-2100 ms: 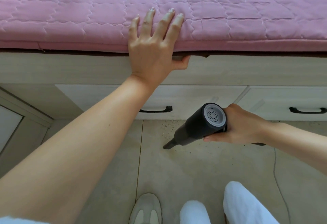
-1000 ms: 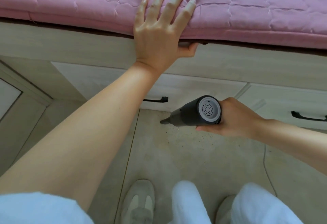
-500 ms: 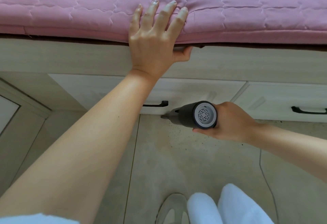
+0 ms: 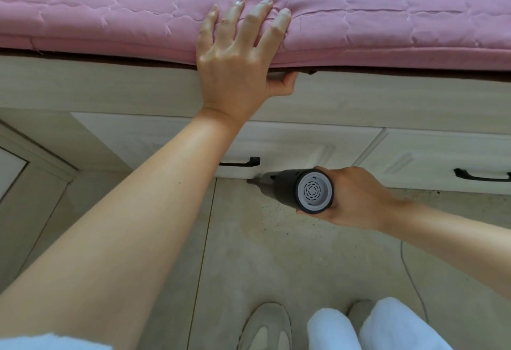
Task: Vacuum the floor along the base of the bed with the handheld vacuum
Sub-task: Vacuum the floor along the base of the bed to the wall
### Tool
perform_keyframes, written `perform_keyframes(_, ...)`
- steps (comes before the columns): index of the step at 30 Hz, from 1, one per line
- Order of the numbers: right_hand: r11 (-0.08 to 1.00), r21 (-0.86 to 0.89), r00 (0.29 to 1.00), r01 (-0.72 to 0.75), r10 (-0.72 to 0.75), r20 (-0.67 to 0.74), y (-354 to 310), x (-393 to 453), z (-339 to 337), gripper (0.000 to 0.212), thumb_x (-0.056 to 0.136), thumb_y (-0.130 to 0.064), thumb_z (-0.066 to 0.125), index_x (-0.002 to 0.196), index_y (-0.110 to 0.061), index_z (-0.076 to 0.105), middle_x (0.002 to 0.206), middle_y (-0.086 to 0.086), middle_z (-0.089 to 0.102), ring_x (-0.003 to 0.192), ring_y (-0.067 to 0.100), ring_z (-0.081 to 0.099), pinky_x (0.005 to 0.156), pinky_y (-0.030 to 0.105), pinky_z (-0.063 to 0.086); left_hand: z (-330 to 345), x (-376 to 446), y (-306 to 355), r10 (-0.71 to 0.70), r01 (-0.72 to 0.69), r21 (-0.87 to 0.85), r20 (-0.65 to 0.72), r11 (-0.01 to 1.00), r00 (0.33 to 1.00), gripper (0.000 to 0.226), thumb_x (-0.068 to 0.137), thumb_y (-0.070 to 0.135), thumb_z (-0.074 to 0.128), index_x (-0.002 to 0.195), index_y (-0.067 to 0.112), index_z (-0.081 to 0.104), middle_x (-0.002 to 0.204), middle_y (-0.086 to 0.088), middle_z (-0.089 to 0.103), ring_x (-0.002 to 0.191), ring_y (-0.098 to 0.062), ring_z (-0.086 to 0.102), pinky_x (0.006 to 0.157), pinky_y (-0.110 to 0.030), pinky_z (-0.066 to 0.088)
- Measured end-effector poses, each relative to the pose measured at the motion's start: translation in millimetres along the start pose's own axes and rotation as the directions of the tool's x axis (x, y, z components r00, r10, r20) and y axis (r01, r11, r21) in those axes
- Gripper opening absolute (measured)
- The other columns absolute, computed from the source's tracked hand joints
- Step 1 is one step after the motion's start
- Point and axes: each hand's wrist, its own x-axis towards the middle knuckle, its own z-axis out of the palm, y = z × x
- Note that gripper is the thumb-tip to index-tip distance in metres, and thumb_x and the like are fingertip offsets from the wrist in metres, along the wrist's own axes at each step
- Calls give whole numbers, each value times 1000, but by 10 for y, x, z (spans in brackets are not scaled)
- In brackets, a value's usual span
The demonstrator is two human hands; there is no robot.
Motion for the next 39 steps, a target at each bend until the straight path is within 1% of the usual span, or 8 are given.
perform_keyframes(6, 999, 28, 1000, -21, 22, -6, 76, -31, -79, 62, 70, -65, 63, 117, -24, 56, 84, -7, 71, 72, 17, 66, 61, 29, 51, -1, -6, 5, 5, -5, 7, -2, 1000, 1000, 64, 78, 70, 58, 121, 24, 73, 122, -1, 71, 111, -32, 68, 97, -55, 51)
perform_keyframes(16, 961, 182, 978, -209, 201, 62, 223, -137, -246, 44, 68, -57, 71, 98, -27, 61, 76, -12, 67, 72, 8, 63, 64, 28, 53, -1, -15, 9, -2, 2, 7, 8, 1000, 1000, 65, 79, 71, 56, 121, 25, 72, 124, -1, 70, 113, -32, 67, 99, -54, 49)
perform_keyframes(22, 951, 230, 975, -206, 181, 127, 205, -149, -359, 31, 67, -49, 76, 80, -46, 49, 69, -20, 62, 72, -3, 60, 61, 19, 50, 4, -6, 0, 5, -5, 12, 0, 1000, 1000, 64, 78, 70, 56, 120, 25, 72, 124, -1, 70, 113, -32, 67, 99, -54, 49)
perform_keyframes(29, 966, 181, 982, -185, 176, 66, 198, -109, -334, 45, 69, -51, 74, 103, -25, 61, 79, -14, 64, 76, 11, 63, 68, 28, 53, 7, -10, -3, 9, -9, 17, -2, 1000, 1000, 63, 81, 70, 54, 120, 24, 72, 124, 0, 70, 113, -31, 67, 99, -53, 49)
perform_keyframes(32, 959, 217, 981, -184, 166, 99, 222, -147, -342, 36, 68, -49, 76, 94, -29, 61, 72, -16, 65, 70, 7, 63, 62, 25, 52, 8, -16, -1, 11, -11, 17, 0, 1000, 1000, 63, 80, 70, 56, 120, 24, 72, 124, 0, 70, 113, -31, 67, 99, -53, 49)
perform_keyframes(34, 947, 270, 981, -175, 145, 127, 221, -182, -368, 26, 67, -44, 78, 79, -40, 55, 63, -21, 62, 66, 1, 61, 55, 14, 46, 5, -20, 0, 9, -9, 15, 4, 1000, 1000, 64, 80, 71, 55, 120, 25, 72, 124, 0, 70, 113, -31, 67, 99, -54, 49)
perform_keyframes(36, 943, 296, 984, -151, 115, 136, 205, -205, -399, 31, 68, -39, 80, 71, -44, 49, 64, -31, 59, 64, -5, 59, 53, 9, 41, 2, -16, -1, 6, -6, 14, 7, 1000, 1000, 64, 81, 72, 53, 121, 24, 71, 124, 0, 70, 113, -31, 67, 99, -54, 49)
perform_keyframes(39, 943, 297, 984, -153, 115, 139, 201, -200, -406, 30, 68, -42, 79, 71, -43, 49, 64, -28, 60, 62, -3, 59, 52, 12, 41, 3, -10, 3, 3, -4, 18, 5, 1000, 1000, 65, 79, 72, 55, 120, 25, 71, 124, 0, 70, 113, -31, 67, 98, -54, 50)
